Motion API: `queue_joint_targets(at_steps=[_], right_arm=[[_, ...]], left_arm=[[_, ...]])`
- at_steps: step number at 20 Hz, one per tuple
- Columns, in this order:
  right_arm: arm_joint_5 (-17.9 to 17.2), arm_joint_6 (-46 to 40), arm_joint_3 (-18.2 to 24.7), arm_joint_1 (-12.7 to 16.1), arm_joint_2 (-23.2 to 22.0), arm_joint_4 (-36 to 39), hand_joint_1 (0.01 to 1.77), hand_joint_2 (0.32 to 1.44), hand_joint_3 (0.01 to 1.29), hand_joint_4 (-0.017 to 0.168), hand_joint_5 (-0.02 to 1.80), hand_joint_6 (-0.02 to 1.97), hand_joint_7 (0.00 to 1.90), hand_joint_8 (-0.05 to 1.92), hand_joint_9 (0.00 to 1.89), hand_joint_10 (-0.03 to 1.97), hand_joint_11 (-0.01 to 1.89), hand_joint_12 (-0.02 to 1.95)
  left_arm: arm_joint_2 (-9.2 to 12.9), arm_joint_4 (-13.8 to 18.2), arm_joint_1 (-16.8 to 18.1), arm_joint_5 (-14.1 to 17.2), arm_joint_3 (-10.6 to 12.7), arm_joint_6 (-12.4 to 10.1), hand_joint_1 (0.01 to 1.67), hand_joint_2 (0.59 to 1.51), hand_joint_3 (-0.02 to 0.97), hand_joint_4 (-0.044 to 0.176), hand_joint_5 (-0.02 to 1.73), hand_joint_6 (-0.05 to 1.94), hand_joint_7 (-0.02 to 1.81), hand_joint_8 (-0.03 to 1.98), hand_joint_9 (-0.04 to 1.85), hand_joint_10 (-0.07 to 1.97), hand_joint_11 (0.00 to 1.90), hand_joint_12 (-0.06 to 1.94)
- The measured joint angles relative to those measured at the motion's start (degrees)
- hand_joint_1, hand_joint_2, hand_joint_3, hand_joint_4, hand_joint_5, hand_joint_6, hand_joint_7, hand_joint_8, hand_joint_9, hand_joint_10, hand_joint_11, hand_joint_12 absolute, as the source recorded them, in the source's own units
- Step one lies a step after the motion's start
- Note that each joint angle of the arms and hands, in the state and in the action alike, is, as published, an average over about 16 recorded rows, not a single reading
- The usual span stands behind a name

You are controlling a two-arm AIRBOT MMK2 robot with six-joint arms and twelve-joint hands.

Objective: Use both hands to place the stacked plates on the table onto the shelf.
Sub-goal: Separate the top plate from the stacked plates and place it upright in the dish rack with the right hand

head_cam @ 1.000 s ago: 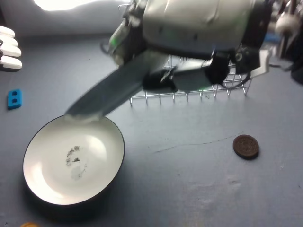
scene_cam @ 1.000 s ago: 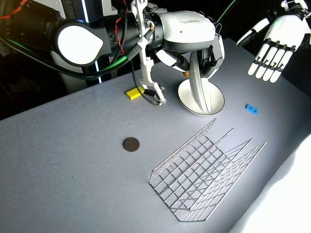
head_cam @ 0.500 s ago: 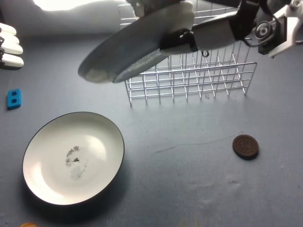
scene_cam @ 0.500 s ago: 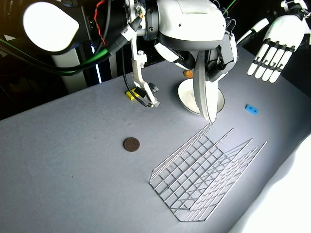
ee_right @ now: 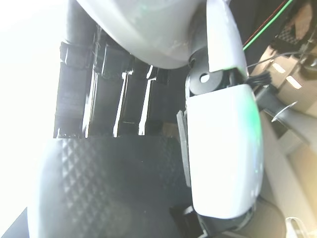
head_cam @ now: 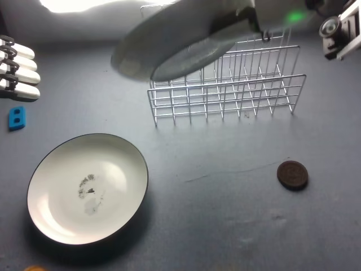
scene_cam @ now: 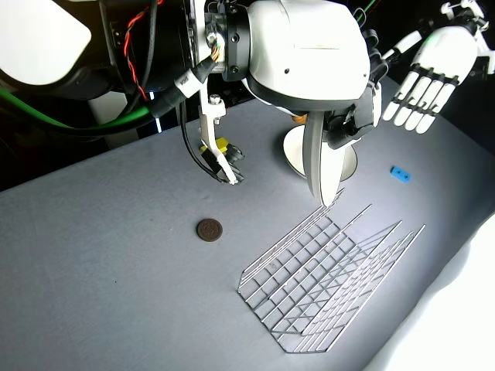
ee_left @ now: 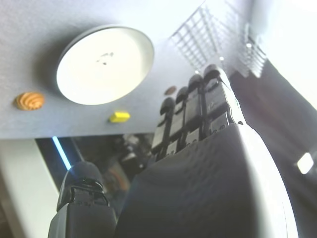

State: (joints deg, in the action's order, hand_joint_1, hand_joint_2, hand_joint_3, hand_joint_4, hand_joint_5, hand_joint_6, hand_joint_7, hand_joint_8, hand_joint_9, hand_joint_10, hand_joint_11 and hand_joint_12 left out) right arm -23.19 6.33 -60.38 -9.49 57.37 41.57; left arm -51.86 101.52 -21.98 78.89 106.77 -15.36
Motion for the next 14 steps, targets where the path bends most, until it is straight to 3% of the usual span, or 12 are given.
queue_joint_targets(at_steps=[7,14], right_arm=[[3.7,-7.6,-3.7,1.6,0.4,1.2,1.2,0.96,0.01,-0.008,1.01,0.83,1.21,0.68,1.46,0.0,0.99,1.07],[6.3,-10.6,-7.1,2.1,1.3,1.0,1.21,0.96,0.01,-0.008,1.01,0.81,1.21,0.68,1.46,0.0,0.99,1.07]], left_arm=[[-1.1,-0.4,-3.0,-1.0,-1.5,1.7,0.01,1.123,0.012,0.007,0.03,0.01,0.02,-0.02,0.02,0.0,0.02,0.0],[-2.9,-3.1,-7.5,-2.5,-1.9,3.5,0.01,1.125,0.012,0.007,0.03,0.01,0.02,-0.02,0.02,0.0,0.01,0.0]])
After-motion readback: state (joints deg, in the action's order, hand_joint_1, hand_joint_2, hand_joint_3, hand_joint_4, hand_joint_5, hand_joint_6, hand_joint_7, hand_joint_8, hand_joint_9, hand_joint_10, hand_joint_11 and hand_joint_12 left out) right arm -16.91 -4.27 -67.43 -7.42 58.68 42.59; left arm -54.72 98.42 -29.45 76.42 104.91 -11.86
